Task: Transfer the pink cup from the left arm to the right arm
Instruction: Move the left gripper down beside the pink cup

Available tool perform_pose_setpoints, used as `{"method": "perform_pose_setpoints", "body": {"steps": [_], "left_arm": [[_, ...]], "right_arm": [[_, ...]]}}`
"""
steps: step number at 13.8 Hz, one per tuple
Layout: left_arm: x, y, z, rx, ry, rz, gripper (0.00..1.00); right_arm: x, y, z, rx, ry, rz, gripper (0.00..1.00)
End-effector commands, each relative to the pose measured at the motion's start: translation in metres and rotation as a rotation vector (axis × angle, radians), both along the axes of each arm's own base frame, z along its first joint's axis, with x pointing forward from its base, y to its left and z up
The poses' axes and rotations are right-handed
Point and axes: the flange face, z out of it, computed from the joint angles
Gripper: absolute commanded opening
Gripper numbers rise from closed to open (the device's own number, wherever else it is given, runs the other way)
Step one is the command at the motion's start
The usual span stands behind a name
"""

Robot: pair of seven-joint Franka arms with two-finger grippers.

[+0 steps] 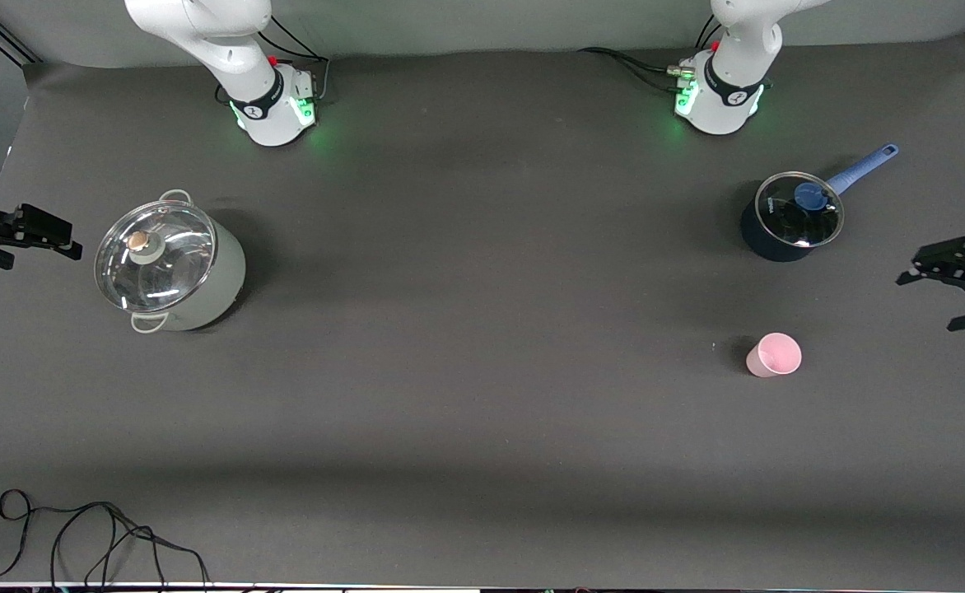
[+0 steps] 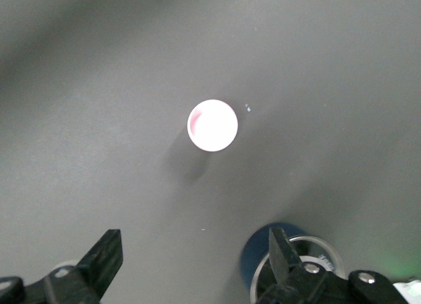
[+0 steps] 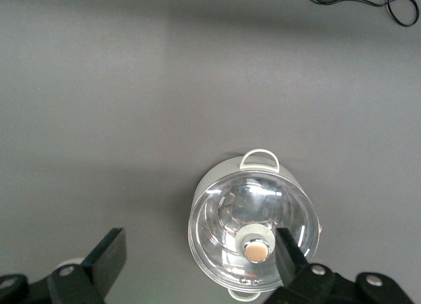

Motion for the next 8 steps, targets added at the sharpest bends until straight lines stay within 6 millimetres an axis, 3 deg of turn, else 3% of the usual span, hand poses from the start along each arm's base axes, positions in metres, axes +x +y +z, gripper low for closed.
{"method": "perform_pose_setpoints", "body": {"steps": [1, 3, 4, 8], "left_arm": [[0.006, 0.049, -0.035, -0.177, -0.093, -0.105, 0.99], [0.004, 0.089, -0.082, -0.303, -0.142, -0.142, 0.98], [0.005, 0.098, -0.103, -0.362, -0.167, -0.168, 0.98], [0.008, 0.105, -0.169, -0.572, -0.289, -0.327, 0.98]], "right_arm": [[0.002, 0.001, 0.008, -0.008, -0.008, 0.012, 1.00], [0.002, -0.002, 0.009, -0.003, -0.010, -0.002, 1.00], [0.000, -0.005, 0.011, -0.002, -0.014, -0.006, 1.00], [-0.001, -0.006, 0.012, -0.002, -0.015, -0.008, 1.00]]}}
